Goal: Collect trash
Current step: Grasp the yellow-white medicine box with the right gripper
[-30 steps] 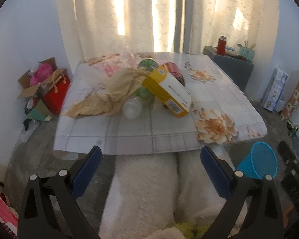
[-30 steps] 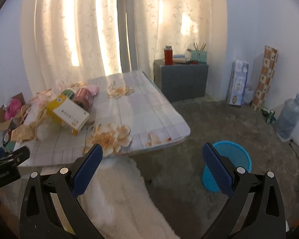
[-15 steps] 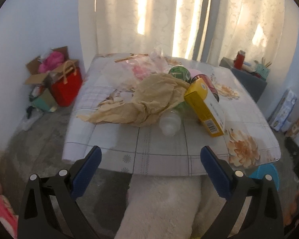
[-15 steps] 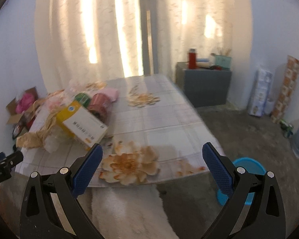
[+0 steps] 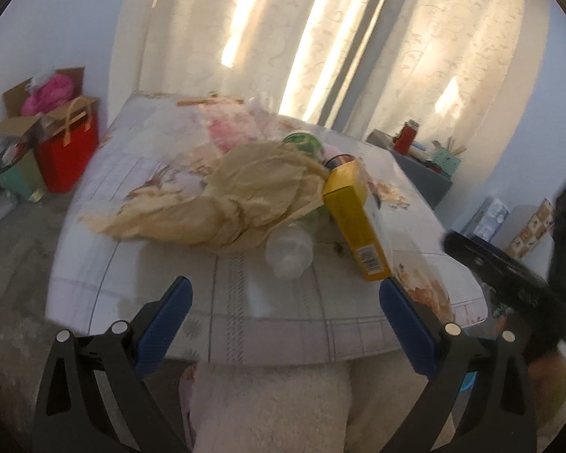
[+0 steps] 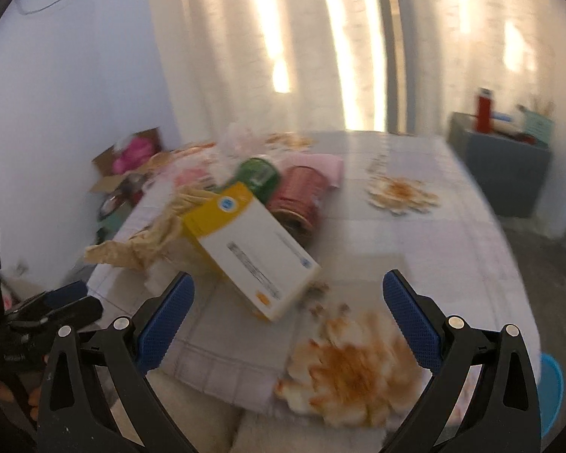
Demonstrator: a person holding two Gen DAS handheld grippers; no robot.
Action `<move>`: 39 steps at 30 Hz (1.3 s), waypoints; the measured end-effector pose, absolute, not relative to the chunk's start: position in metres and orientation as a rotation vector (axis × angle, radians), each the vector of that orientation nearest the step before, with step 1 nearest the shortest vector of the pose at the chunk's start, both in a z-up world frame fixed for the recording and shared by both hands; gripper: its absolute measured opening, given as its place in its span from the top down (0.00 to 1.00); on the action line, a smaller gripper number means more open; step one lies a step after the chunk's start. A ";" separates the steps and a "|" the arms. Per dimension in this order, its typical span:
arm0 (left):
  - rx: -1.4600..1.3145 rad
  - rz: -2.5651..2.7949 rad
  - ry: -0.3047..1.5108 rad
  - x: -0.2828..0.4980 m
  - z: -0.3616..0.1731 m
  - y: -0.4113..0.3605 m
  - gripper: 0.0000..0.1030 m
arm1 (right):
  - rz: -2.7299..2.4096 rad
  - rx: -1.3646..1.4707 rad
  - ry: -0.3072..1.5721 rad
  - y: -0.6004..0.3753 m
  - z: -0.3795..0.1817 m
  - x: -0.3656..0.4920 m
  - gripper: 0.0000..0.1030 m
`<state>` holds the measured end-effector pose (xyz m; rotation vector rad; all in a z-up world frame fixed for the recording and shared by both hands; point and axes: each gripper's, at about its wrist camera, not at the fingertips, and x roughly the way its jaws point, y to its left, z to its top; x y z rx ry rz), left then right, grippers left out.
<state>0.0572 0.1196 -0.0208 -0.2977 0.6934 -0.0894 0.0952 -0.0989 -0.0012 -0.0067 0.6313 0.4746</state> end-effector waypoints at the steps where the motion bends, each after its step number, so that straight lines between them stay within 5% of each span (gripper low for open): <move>1: -0.285 -0.099 0.690 0.061 -0.020 0.118 0.06 | 0.501 -0.015 0.632 -0.096 -0.001 0.099 0.07; 12: -0.302 -0.145 0.738 0.090 -0.034 0.117 0.06 | 0.729 -0.288 0.656 -0.042 -0.018 0.152 0.07; 21: -0.283 -0.155 0.754 0.102 -0.039 0.117 0.06 | 0.798 -0.249 0.760 -0.043 -0.038 0.176 0.07; 25: -0.220 -0.113 0.768 0.110 -0.040 0.112 0.06 | 0.821 -0.195 0.798 -0.046 -0.041 0.182 0.20; 39: -0.174 -0.093 0.739 0.125 -0.019 0.110 0.18 | 0.649 -0.109 0.827 -0.087 -0.039 0.160 0.24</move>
